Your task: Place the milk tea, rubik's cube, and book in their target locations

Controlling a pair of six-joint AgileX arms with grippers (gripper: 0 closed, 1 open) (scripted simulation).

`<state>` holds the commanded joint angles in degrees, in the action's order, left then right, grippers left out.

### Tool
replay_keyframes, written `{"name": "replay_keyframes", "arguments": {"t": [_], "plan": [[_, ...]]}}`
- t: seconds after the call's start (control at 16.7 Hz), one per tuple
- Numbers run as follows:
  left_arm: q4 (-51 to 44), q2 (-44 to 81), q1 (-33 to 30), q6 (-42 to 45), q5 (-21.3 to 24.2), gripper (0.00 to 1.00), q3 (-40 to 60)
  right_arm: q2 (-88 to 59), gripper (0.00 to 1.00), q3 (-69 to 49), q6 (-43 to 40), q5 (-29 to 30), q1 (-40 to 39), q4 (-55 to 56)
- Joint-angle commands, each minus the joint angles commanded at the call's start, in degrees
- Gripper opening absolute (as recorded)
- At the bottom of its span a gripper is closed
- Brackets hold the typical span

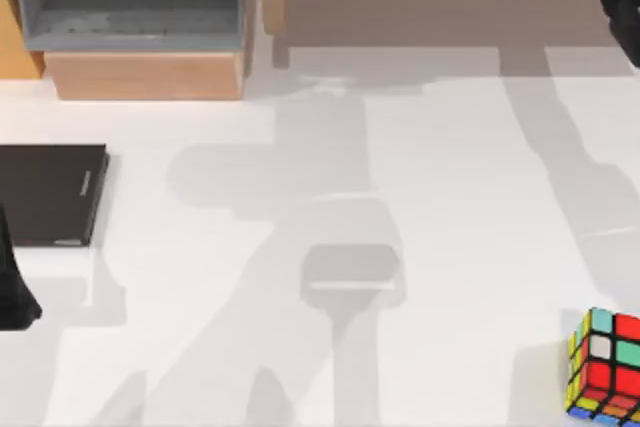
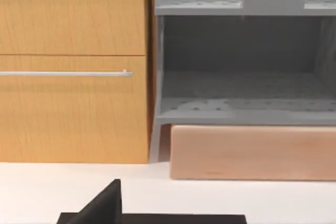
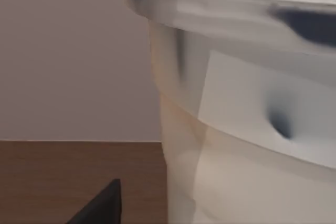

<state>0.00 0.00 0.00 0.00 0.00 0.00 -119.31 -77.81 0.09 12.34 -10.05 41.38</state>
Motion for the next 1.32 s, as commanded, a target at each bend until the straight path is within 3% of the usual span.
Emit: {"name": "replay_keyframes", "arguments": {"t": [0.12, 0.9, 1.32], "plan": [[0.0, 0.0, 0.0, 0.0, 0.0, 1.0, 0.0, 0.0, 1.0, 0.0, 0.0, 0.0, 0.0, 0.0], [0.0, 0.0, 0.0, 0.0, 0.0, 1.0, 0.0, 0.0, 0.02, 0.0, 0.0, 0.0, 0.0, 0.0], [0.0, 0.0, 0.0, 0.0, 0.0, 1.0, 0.0, 0.0, 0.0, 0.0, 0.0, 0.0, 0.0, 0.0]]}}
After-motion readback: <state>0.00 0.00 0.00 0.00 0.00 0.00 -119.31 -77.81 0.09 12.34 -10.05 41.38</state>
